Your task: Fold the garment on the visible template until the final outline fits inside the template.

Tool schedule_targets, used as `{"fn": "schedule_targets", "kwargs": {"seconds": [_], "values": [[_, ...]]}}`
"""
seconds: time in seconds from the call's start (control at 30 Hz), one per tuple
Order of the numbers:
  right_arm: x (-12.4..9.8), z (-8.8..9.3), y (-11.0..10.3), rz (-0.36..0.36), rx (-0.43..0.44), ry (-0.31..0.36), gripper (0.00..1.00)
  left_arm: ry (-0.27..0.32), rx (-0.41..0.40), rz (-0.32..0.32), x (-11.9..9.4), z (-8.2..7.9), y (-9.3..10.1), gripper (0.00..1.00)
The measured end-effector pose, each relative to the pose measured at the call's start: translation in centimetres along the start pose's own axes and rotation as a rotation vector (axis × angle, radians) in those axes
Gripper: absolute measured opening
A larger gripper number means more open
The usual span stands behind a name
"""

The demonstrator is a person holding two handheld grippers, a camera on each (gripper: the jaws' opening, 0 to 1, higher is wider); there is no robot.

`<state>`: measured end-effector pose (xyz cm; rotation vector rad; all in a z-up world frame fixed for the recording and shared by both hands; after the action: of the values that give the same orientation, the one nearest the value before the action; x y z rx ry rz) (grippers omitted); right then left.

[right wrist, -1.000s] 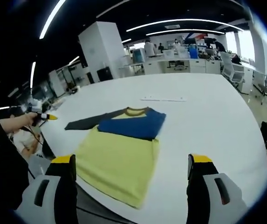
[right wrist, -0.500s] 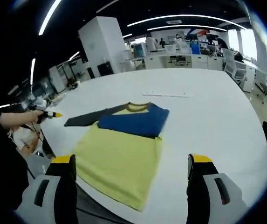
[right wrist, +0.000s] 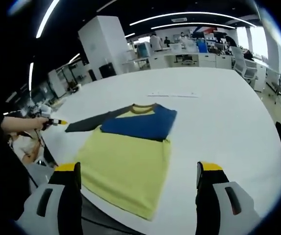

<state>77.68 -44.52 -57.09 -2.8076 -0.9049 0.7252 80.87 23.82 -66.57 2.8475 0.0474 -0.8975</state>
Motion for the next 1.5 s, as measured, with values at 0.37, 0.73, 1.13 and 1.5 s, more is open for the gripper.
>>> {"fn": "schedule_targets", "kwargs": {"seconds": [0.37,0.73,1.13,1.5], "values": [[0.9,0.0,-0.1,-0.001,0.001,-0.009,0.97,-0.025,0.016,-0.015,1.6,0.5,-1.3,0.31],[0.9,-0.1,0.2,0.007,0.001,-0.012,0.96,-0.057,0.004,-0.006,2.4,0.5,-1.9,0.25],[1.0,-0.3,0.2,0.007,-0.006,-0.015,0.96,-0.087,0.028,-0.022,3.0,0.5,-2.1,0.10],[1.3,-0.2,0.1,0.002,-0.005,-0.018,0.95,-0.099,0.080,-0.005,3.7,0.3,-1.3,0.00]]}}
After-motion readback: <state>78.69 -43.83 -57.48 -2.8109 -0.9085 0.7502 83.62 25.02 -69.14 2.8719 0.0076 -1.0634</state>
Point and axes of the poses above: the point that each gripper's makers call its tool centre point, and the gripper's own axes: x roughly forward along the fingers, y roughly to its right, z roughly out of its underside, the point moved 9 cm from there along -x, roughly backward along the fingers, and after that the axes turned 12 degrees about y, right-handed, at the moved point
